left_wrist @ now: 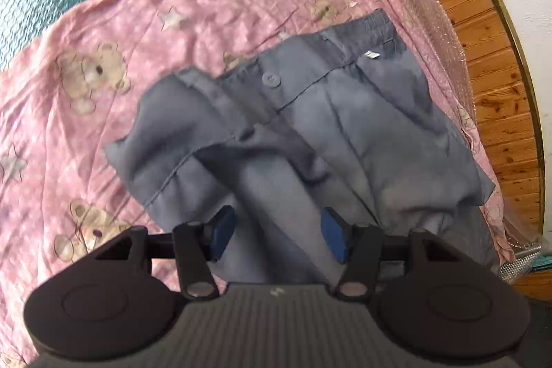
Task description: Fold clothes
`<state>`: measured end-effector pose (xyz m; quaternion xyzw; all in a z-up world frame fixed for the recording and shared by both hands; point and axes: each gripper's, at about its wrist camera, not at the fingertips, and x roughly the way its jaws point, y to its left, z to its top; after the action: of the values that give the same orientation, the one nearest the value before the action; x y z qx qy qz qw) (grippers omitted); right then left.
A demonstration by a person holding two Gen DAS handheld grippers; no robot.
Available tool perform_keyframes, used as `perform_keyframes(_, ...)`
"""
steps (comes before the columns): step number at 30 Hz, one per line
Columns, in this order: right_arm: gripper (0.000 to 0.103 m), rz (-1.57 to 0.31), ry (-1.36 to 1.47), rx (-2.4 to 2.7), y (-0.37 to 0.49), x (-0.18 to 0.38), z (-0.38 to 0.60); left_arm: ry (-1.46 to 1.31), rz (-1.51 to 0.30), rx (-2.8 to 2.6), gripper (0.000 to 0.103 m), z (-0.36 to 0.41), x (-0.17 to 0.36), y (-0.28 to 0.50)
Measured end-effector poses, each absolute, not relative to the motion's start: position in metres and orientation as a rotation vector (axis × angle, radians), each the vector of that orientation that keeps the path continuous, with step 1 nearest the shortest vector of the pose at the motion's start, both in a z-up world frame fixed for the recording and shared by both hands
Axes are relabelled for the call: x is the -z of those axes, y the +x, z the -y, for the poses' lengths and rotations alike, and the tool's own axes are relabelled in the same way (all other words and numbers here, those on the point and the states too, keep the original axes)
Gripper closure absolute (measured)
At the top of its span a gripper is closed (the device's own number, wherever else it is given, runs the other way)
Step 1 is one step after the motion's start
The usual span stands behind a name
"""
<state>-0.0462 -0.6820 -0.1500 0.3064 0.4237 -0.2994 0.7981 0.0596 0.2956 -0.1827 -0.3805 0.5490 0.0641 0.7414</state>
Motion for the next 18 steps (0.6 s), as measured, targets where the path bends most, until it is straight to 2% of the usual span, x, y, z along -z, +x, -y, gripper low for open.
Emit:
perform_keyframes(1, 0.103, -0.962, 0.704, 0.692, -0.054, 0.17, 0.685, -0.847, -1.206, -0.143, 0.047, -0.293, 0.185, 0.059)
perform_keyframes(3, 0.084, -0.938, 0.699, 0.767, -0.07, 0.172, 0.67, -0.869, -1.209, -0.147, 0.047, -0.289, 0.189, 0.058)
perform_keyframes(5, 0.054, -0.88, 0.528, 0.84, -0.077, 0.152, 0.638, -0.881, -1.203, -0.144, 0.046, -0.287, 0.187, 0.057)
perform_keyframes(6, 0.05, -0.854, 0.408, 0.851, -0.076, 0.141, 0.619, -0.888, -1.2, -0.143, 0.046, -0.286, 0.186, 0.056)
perform_keyframes(10, 0.048, -0.76, 0.021, 0.636, -0.047, 0.103, 0.526, -0.912, -1.188, -0.138, 0.043, -0.281, 0.182, 0.054)
perform_keyframes(12, 0.047, -0.741, -0.031, 0.376, -0.028, 0.091, 0.467, -0.924, -1.182, -0.136, 0.042, -0.278, 0.18, 0.053)
perform_keyframes(16, 0.037, -0.797, -0.037, -0.236, 0.009, 0.087, 0.334, -0.941, -1.175, -0.134, 0.036, -0.274, 0.177, 0.053)
perform_keyframes(18, 0.032, -0.823, -0.091, -0.525, 0.017, 0.098, 0.255, -0.929, -1.188, -0.143, 0.035, -0.274, 0.179, 0.058)
